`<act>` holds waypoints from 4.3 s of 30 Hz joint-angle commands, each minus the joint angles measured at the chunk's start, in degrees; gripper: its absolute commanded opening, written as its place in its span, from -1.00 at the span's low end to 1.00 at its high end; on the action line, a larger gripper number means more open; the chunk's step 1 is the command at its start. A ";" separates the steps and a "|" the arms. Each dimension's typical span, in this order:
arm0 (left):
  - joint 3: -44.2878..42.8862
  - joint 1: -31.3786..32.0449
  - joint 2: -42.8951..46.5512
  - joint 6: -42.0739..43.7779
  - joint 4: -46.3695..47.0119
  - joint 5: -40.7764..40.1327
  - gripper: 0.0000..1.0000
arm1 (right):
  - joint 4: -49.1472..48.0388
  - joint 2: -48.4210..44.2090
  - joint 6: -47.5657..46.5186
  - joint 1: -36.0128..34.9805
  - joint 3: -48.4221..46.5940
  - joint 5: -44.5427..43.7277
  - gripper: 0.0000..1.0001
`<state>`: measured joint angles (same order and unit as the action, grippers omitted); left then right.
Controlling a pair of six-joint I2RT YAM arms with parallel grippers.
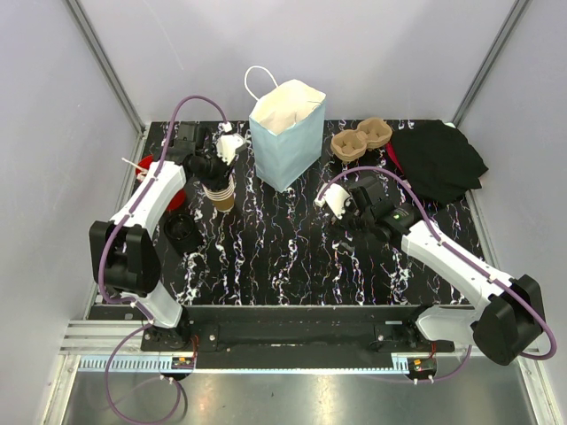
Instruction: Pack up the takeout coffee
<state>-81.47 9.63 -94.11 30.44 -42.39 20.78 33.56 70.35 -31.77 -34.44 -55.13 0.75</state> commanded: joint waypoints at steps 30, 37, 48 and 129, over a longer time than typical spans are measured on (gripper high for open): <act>-5.19 0.39 4.80 -0.55 1.52 -2.84 -1.00 | -1.74 -0.21 0.92 0.33 -0.50 1.44 0.97; -8.35 0.57 6.30 -0.29 0.56 -3.46 -1.00 | -1.74 -0.30 0.92 0.42 -0.59 1.44 0.99; -13.53 6.36 11.39 0.59 -3.75 -6.71 -1.00 | -1.04 -4.42 0.66 1.03 -1.82 0.74 0.99; -15.74 46.89 -18.05 -10.40 14.97 -11.99 -0.44 | -2.36 -9.44 11.03 45.16 -1.56 11.55 1.00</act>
<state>-96.99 56.31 -116.20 20.01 -29.98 8.45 33.63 61.95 -21.17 10.31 -56.82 10.87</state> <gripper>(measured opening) 0.235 0.994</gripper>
